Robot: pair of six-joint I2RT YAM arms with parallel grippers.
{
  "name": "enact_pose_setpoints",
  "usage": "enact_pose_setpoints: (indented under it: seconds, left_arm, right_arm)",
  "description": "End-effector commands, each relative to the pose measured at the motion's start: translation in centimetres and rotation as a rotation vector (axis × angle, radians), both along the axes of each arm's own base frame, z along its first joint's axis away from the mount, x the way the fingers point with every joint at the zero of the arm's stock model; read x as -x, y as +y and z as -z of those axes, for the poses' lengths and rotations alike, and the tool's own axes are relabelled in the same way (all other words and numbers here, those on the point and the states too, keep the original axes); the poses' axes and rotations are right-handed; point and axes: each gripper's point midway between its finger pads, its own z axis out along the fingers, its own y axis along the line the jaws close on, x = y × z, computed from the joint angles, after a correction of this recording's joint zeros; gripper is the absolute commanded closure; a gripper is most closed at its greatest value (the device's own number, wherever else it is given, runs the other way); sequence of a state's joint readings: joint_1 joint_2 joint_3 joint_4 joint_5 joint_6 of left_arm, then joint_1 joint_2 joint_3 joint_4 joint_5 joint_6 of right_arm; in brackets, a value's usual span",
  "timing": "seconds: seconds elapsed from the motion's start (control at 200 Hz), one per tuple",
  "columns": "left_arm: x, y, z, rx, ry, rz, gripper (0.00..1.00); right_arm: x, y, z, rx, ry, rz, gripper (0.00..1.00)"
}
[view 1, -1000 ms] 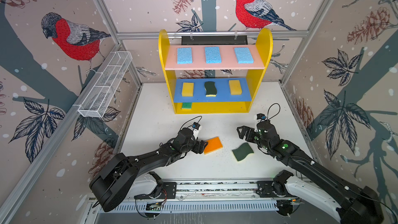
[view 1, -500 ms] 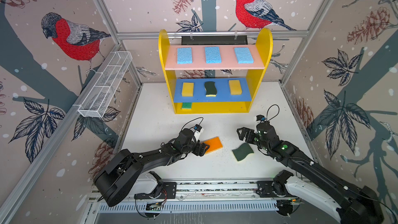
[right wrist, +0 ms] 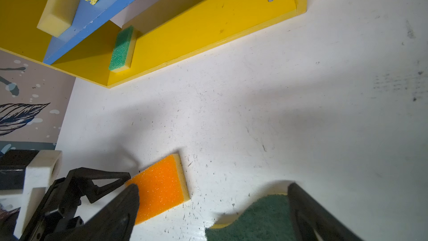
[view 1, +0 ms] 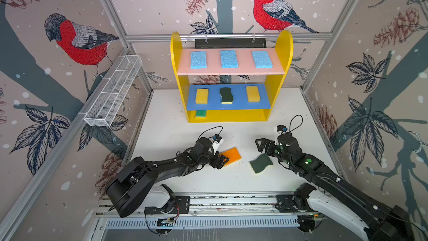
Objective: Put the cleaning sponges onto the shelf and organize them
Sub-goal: 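Align the left gripper above the orange sponge and lower it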
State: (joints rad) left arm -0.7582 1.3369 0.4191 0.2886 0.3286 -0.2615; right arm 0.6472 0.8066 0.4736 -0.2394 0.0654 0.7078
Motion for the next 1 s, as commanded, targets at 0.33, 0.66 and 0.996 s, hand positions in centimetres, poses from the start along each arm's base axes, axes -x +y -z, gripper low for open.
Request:
enact_pose_setpoints:
  seconds: [0.33, 0.66, 0.996]
  left_arm:
    - [1.5, 0.0, 0.9, -0.141, -0.037, 0.016, 0.21]
    - [1.1, 0.7, 0.2, -0.185, -0.106, -0.051, 0.15]
    - [2.2, -0.6, 1.9, -0.228, -0.094, -0.041, 0.13]
  right_arm:
    - [0.2, 0.1, 0.1, -0.018, -0.003, 0.001, 0.0]
    - [0.2, -0.1, 0.0, -0.015, -0.019, 0.008, 0.0]
    - [0.2, -0.1, 0.1, -0.01, -0.014, 0.004, 0.0]
